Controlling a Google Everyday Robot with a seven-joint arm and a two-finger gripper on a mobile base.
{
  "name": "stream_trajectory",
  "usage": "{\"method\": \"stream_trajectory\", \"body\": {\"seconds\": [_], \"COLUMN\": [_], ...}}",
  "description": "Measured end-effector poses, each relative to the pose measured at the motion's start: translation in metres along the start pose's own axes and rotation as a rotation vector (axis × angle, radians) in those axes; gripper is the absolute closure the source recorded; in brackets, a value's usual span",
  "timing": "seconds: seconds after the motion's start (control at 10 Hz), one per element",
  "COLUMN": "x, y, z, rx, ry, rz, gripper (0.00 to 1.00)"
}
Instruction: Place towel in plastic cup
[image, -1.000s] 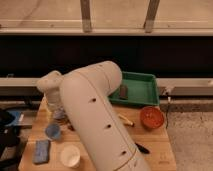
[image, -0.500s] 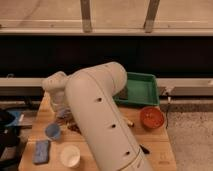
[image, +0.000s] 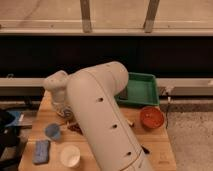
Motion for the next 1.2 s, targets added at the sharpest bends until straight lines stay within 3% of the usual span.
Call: {"method": "stream_trajectory", "body": {"seconds": [0.2,0.4,0.8,1.0,1.2], "x": [-0.001,-0.002,-0.007,-0.008,-0.001], "y": [0.007,0.008,0.012,0.014,0.011], "z": [0.000,-0.011,-0.061,-0.084,-0.094], "rx": [-0.007,-0.015,-0.041,-0.035,-0.030], "ry": [-0.001,-0.042,-0.162,-0.196,-0.200], "rz": [-0.010,-0.046,-0.096,-0.121,-0.130], "gripper": [1.00,1.00,1.00,1.00,1.00]}}
